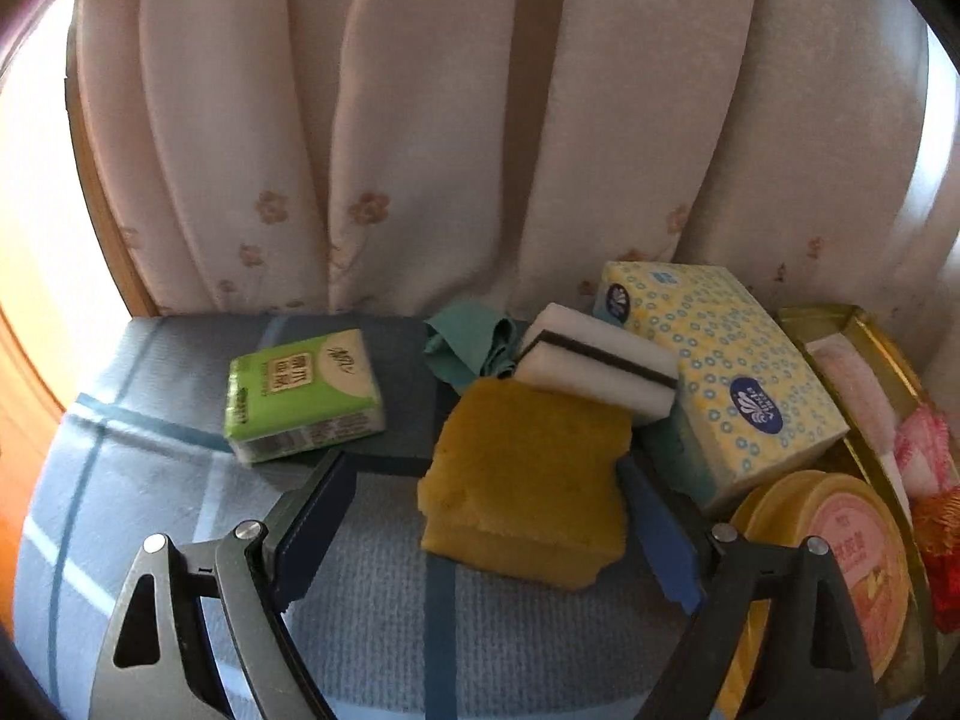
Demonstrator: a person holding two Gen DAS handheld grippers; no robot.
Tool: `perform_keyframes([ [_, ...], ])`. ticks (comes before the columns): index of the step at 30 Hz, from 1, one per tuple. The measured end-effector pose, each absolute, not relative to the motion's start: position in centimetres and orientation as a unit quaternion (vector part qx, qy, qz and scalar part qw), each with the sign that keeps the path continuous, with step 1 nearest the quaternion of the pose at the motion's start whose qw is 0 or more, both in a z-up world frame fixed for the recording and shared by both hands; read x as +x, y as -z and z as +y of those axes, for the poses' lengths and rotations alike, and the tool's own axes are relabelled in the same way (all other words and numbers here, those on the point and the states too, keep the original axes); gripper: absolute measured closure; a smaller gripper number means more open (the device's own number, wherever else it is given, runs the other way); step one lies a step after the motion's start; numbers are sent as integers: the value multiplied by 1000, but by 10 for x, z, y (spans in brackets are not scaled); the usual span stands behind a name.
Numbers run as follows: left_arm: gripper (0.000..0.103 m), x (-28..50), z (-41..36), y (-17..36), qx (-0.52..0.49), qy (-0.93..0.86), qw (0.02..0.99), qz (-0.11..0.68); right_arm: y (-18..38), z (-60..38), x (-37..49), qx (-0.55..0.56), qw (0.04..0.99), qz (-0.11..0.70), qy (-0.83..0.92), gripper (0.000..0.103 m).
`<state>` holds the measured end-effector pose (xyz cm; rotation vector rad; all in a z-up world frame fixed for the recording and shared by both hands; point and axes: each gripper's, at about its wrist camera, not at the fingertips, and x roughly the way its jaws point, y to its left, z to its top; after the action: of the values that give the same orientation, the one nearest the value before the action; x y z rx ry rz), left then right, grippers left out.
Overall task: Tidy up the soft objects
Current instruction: 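Close the right tool on the yellow sponge and lift it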
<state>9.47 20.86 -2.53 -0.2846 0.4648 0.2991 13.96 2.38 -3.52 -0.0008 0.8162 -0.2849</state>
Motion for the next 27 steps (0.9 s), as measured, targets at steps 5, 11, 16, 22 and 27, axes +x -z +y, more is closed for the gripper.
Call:
perform_keyframes([
  [5,1,95,204,26,-130,-146,955,223,35,23,141,19,904,391,171,13],
  [11,1,92,204,24,-129,-150,956,217,32,16,133,30,907,376,188,13],
  [16,1,94,205,24,-132,-152,954,221,44,21,153,21,892,418,170,13],
  [22,1,94,205,22,-133,-146,955,222,47,25,165,11,888,429,165,34],
  [27,1,93,207,23,-140,-137,956,220,49,22,167,-1,892,429,146,42],
])
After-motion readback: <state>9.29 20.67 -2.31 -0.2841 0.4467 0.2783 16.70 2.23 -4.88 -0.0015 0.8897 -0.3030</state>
